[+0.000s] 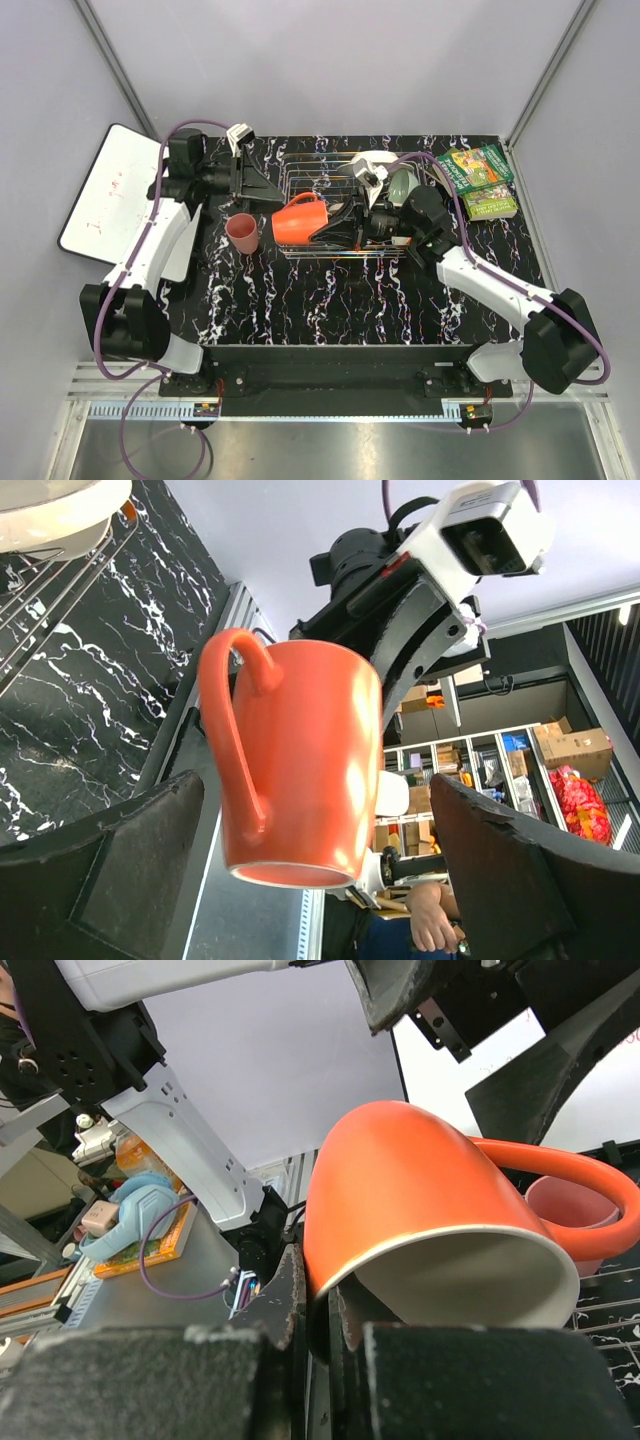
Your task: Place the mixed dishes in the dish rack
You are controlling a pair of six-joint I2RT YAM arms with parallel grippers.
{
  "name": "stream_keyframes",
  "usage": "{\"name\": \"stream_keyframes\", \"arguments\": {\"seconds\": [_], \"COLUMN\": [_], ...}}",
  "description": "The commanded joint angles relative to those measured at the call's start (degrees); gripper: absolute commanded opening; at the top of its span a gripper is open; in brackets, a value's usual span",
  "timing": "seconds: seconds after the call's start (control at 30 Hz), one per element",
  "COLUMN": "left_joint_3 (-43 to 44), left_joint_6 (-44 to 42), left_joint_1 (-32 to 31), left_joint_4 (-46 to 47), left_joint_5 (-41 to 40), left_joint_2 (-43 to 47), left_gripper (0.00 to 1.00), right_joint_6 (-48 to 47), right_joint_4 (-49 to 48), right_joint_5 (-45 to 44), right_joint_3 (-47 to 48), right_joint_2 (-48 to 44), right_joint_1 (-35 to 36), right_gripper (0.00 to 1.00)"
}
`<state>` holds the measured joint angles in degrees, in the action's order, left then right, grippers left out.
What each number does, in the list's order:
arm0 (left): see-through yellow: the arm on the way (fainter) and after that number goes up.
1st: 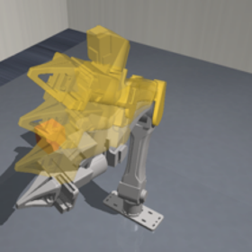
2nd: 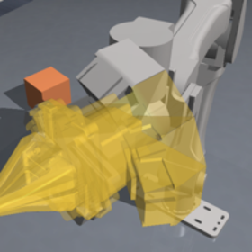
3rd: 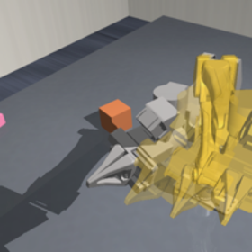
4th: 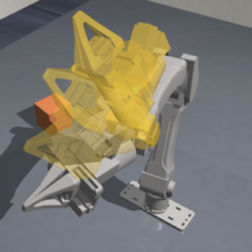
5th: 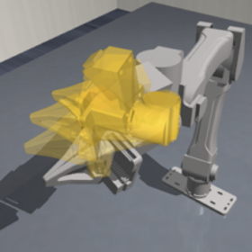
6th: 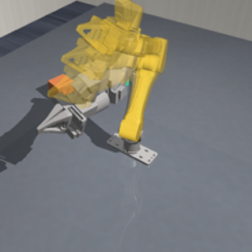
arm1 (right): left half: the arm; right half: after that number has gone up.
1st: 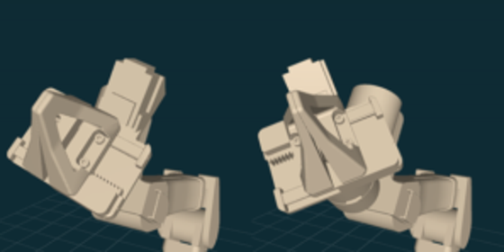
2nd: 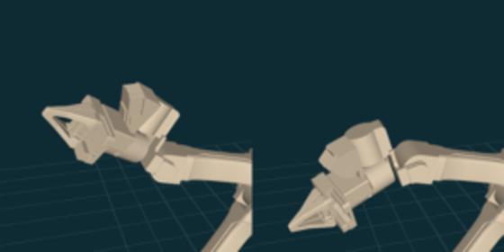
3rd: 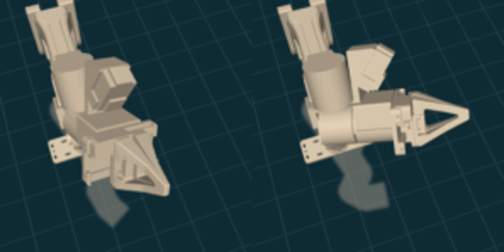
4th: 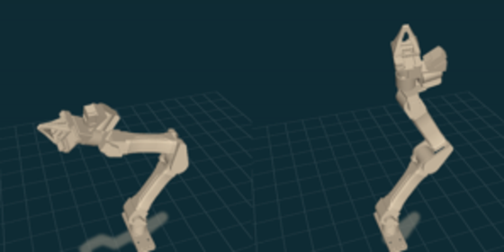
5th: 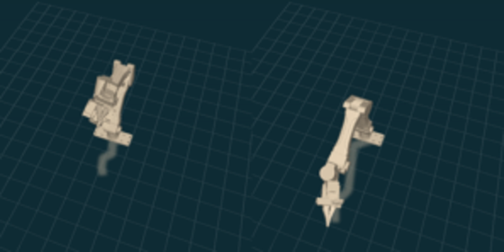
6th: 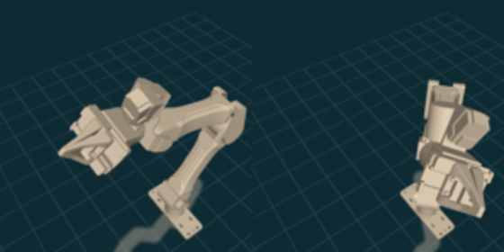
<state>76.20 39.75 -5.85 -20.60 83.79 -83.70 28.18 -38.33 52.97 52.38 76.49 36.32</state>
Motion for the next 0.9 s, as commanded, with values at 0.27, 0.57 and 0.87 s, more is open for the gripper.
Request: {"name": "stream_keyframes", "arguments": {"seconds": [0.27, 0.57, 0.87], "left_joint_3": [-3.70, -4.92, -8.08], "left_joint_6": [3.32, 4.90, 8.77], "left_joint_1": [-2.15, -4.35, -4.52], "left_joint_4": [5.22, 7.50, 11.71], "left_joint_5": [1.03, 0.67, 0.15], "left_joint_2": [2.49, 3.98, 5.56], "left_gripper": [0.99, 0.99, 0.99], "right_joint_6": [-3.22, -2.08, -2.08], "right_joint_4": [-7.37, -11.42, -12.12], "right_joint_5": [-2.70, -3.66, -3.40], "right_joint_3": [6.59, 7.74, 9.67], "right_joint_2": [0.94, 5.07, 7.01], "right_joint_1": [-0.19, -0.28, -1.42], "right_gripper": [0.00, 0.00, 0.00]}}
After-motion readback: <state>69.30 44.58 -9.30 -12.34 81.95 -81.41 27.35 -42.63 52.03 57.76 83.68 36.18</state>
